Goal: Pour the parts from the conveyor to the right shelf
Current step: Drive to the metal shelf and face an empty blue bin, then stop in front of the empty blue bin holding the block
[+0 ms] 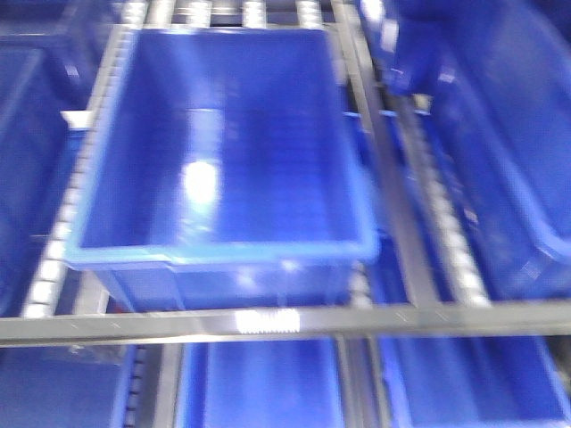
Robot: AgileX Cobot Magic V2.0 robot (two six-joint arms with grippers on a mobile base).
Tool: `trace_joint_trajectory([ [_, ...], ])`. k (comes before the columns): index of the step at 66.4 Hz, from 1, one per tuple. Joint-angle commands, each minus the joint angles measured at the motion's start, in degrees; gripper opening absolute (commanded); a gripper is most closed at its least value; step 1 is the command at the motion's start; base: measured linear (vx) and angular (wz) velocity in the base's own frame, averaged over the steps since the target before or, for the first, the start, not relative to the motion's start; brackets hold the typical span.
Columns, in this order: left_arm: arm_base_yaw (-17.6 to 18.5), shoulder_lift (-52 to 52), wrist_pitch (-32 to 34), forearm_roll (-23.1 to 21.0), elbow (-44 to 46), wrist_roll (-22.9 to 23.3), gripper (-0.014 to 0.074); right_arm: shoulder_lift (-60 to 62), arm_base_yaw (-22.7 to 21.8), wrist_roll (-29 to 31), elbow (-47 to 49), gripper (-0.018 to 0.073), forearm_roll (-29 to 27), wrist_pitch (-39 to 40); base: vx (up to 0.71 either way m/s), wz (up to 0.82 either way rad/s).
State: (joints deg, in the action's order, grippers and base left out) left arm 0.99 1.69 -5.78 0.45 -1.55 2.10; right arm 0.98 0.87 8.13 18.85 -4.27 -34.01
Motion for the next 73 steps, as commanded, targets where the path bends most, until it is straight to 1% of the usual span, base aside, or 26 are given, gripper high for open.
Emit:
trace_joint_trajectory([
  [1,0.5,0.9,4.5,-0.5,1.1,0.5,-0.0006,-1.0,-0.5,0.5,1.6,-0.0004,0.0,4.7,0.22,0.34],
  [14,0.5,0.9,4.5,-0.5,1.1,0.5,-0.0006,-1.0,-0.5,0.5,1.6,-0.0004,0.0,4.7,0.23,0.15],
  [44,0.5,0.9,4.5,-0.5,1.1,0.5,-0.0006,-1.0,-0.5,0.5,1.6,-0.0004,0.0,4.7,0.21,0.0],
  [73,0.5,0.9,4.5,-0.5,1.1,0.5,-0.0006,-1.0,-0.5,0.5,1.6,-0.0004,0.0,4.7,0.09,0.0],
])
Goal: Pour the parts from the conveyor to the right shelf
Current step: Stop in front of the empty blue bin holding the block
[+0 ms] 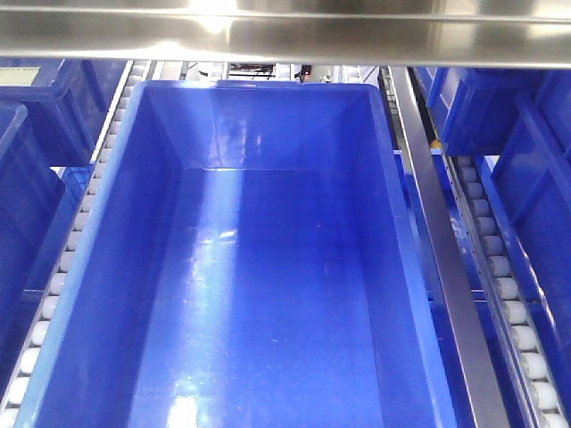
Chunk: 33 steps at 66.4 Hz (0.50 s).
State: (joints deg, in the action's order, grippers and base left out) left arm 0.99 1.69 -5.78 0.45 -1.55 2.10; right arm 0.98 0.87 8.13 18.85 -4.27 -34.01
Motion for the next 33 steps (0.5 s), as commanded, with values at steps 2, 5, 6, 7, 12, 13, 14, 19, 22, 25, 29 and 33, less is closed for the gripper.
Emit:
trace_joint_trajectory([
  [2,0.5,0.9,4.5,-0.5,1.1,0.5,-0.0006,-1.0,-0.5,0.5,1.6,-0.0004,0.0,4.7,0.03,0.03],
  [5,0.5,0.9,4.5,-0.5,1.1,0.5,-0.0006,-1.0,-0.5,0.5,1.6,-0.0004,0.0,4.7,0.02,0.01],
  [6,0.5,0.9,4.5,-0.5,1.1,0.5,-0.0006,-1.0,-0.5,0.5,1.6,-0.0004,0.0,4.7,0.01,0.0],
  [7,0.5,0.9,4.5,-0.5,1.1,0.5,-0.0006,-1.0,-0.5,0.5,1.6,-0.0004,0.0,4.7,0.01,0.0],
  [12,0.5,0.9,4.5,-0.5,1.1,0.5,-0.0006,-1.0,-0.5,0.5,1.6,-0.0004,0.0,4.7,0.0,0.0],
  [13,0.5,0.9,4.5,-0.5,1.1,0.5,-0.0006,-1.0,-0.5,0.5,1.6,-0.0004,0.0,4.7,0.0,0.0],
  [14,0.5,0.9,4.5,-0.5,1.1,0.5,-0.0006,-1.0,-0.5,0.5,1.6,-0.0004,0.0,4.7,0.0,0.0],
  [19,0.5,0.9,4.5,-0.5,1.1,0.5,-0.0006,-1.0,-0.5,0.5,1.6,-0.0004,0.0,4.7,0.0,0.0],
  [22,0.5,0.9,4.5,-0.5,1.1,0.5,-0.0006,-1.0,-0.5,0.5,1.6,-0.0004,0.0,4.7,0.0,0.0],
  [25,0.5,0.9,4.5,-0.5,1.1,0.5,-0.0006,-1.0,-0.5,0.5,1.6,-0.0004,0.0,4.7,0.0,0.0],
  [29,0.5,0.9,4.5,-0.5,1.1,0.5,-0.0006,-1.0,-0.5,0.5,1.6,-0.0004,0.0,4.7,0.0,0.0],
  [33,0.5,0.9,4.5,-0.5,1.1,0.5,-0.0006,-1.0,-0.5,0.5,1.6,-0.0004,0.0,4.7,0.0,0.0],
])
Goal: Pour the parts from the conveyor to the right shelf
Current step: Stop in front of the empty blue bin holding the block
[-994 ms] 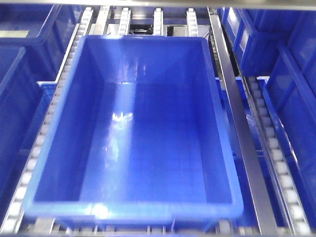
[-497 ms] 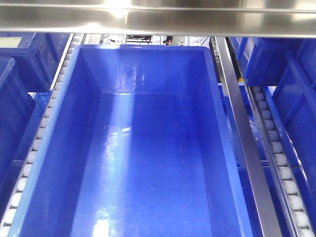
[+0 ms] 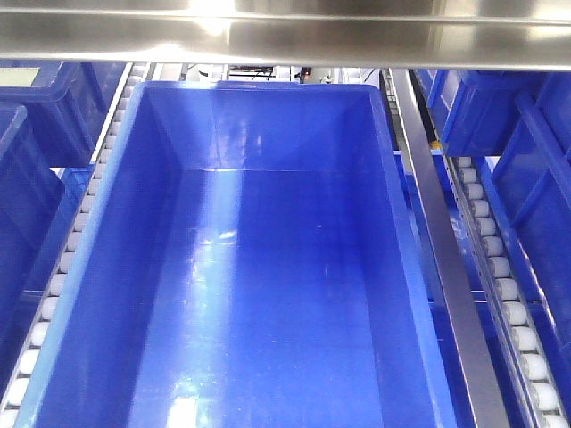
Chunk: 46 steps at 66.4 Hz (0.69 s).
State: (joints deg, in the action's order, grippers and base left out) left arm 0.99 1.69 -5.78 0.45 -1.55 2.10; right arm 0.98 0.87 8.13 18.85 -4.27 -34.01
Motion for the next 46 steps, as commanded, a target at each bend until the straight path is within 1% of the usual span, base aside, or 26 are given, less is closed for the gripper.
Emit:
trace_joint_trajectory([
  [1,0.5,0.9,4.5,-0.5,1.1,0.5,-0.0006,-1.0,-0.5,0.5,1.6,-0.0004,0.1,4.7,0.0,0.0],
  [12,0.5,0.9,4.5,-0.5,1.1,0.5,-0.0006,-1.0,-0.5,0.3,1.6,-0.0004,-1.0,4.7,0.0,0.0],
  [19,0.5,0.9,4.5,-0.5,1.1,0.5,-0.0006,-1.0,-0.5,0.3,1.6,-0.0004,-4.0,4.7,0.0,0.0],
  [28,0.5,0.9,4.5,-0.5,1.1,0.5,-0.0006,-1.0,-0.5,0.4,2.3,-0.0004,-9.5,5.2,0.0,0.0],
  [35,0.5,0.9,4.5,-0.5,1.1,0.5,-0.0006,-2.8,-0.5,0.5,4.2,-0.0004,-8.3,3.8,0.0,0.0],
  [41,0.5,0.9,4.5,-0.5,1.1,0.5,-0.0006,-7.5,-0.5,0.6,7.3,-0.0004,-7.4,1.4,0.0,0.0],
  [46,0.5,0.9,4.5,-0.5,1.1,0.5,-0.0006,-10.9,0.9,0.6,10.0,-0.0004,-7.5,0.9,0.0,0.0],
])
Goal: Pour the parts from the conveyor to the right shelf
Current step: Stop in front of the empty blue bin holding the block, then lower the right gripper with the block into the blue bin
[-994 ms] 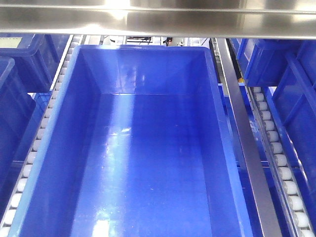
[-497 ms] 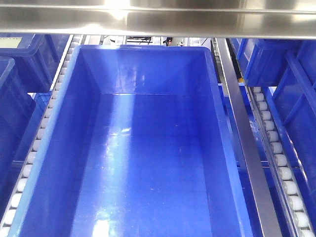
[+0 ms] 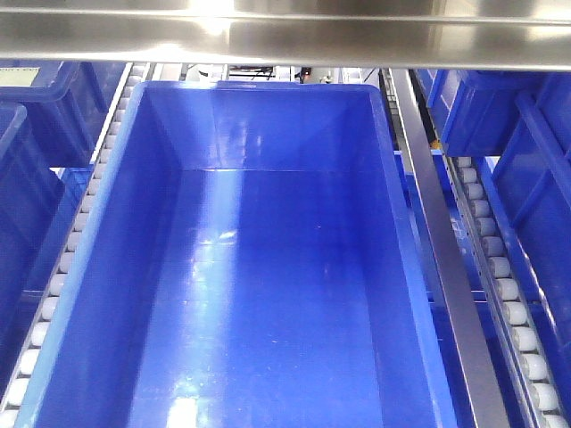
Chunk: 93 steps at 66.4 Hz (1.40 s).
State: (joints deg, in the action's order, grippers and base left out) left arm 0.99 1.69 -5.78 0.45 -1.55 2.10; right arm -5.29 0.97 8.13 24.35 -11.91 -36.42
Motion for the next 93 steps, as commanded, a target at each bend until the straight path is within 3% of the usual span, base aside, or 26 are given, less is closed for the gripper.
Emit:
trace_joint_trajectory([
  [1,0.5,0.9,4.5,-0.5,1.1,0.5,-0.0006,-5.2,1.2,0.6,4.9,-0.0004,0.1,3.2,0.0,0.0],
  [17,0.5,0.9,4.5,-0.5,1.1,0.5,-0.0006,-18.4,9.9,1.0,11.8,-0.0004,-0.4,1.0,0.0,0.0],
  [30,0.5,0.9,4.5,-0.5,1.1,0.5,-0.0006,-29.6,21.6,0.7,16.2,-0.0004,1.5,1.3,0.0,0.0],
  [46,0.5,0.9,4.5,-0.5,1.1,0.5,-0.0006,-49.4,34.9,-3.9,25.6,-0.0004,7.6,2.5,0.0,0.0],
  [72,0.5,0.9,4.5,-0.5,1.1,0.5,-0.0006,-76.3,38.1,-5.7,39.6,-0.0004,9.8,1.7,0.0,0.0],
  [93,0.5,0.9,4.5,-0.5,1.1,0.5,-0.0006,-93.5,38.2,-5.5,52.9,-0.0004,11.2,-6.5,0.0,0.0],
])
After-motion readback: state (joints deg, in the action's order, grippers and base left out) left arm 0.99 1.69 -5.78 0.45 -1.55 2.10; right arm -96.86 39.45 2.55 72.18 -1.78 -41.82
